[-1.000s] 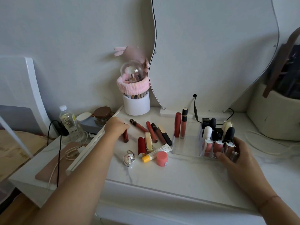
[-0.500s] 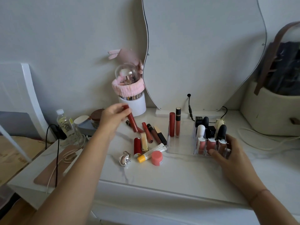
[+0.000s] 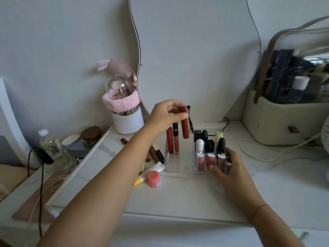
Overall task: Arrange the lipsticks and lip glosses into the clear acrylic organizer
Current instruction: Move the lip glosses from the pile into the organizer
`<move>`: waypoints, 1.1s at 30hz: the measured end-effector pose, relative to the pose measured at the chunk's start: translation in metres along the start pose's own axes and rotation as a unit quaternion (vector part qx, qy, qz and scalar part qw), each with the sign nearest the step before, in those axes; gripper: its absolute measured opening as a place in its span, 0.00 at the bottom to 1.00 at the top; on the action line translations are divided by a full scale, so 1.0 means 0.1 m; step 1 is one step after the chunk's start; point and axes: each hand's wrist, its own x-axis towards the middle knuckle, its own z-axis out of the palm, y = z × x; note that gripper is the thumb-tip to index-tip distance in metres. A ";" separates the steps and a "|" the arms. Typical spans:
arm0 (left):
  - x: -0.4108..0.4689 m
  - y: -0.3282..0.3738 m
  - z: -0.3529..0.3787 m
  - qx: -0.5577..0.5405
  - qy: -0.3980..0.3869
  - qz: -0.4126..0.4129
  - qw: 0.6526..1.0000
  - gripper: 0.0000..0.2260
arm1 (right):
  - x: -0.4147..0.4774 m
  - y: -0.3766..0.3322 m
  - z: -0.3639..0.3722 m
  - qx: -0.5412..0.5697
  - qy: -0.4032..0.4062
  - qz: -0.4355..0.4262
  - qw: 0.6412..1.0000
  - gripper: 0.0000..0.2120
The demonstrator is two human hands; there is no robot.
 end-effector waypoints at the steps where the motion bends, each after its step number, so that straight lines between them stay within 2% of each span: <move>1: 0.00 -0.06 0.01 0.012 -0.001 -0.006 1.000 0.12 | 0.00 0.00 0.00 -0.001 0.001 -0.001 1.000 0.31; 6: -0.08 -0.31 0.03 0.036 -0.017 -0.037 0.999 0.13 | 0.01 0.00 0.01 -0.014 0.000 0.000 1.000 0.30; 22: -0.12 -0.50 0.03 0.095 -0.026 -0.043 0.994 0.13 | -0.01 -0.04 0.01 -0.029 0.001 0.002 1.000 0.29; 30: -0.14 -0.45 -0.13 0.040 -0.030 -0.040 0.998 0.18 | -0.01 -0.02 0.01 -0.028 0.002 0.007 1.000 0.29; 33: -0.18 -0.53 -0.48 0.026 0.021 -0.051 0.998 0.17 | 0.00 -0.02 0.02 -0.018 0.006 0.008 1.000 0.29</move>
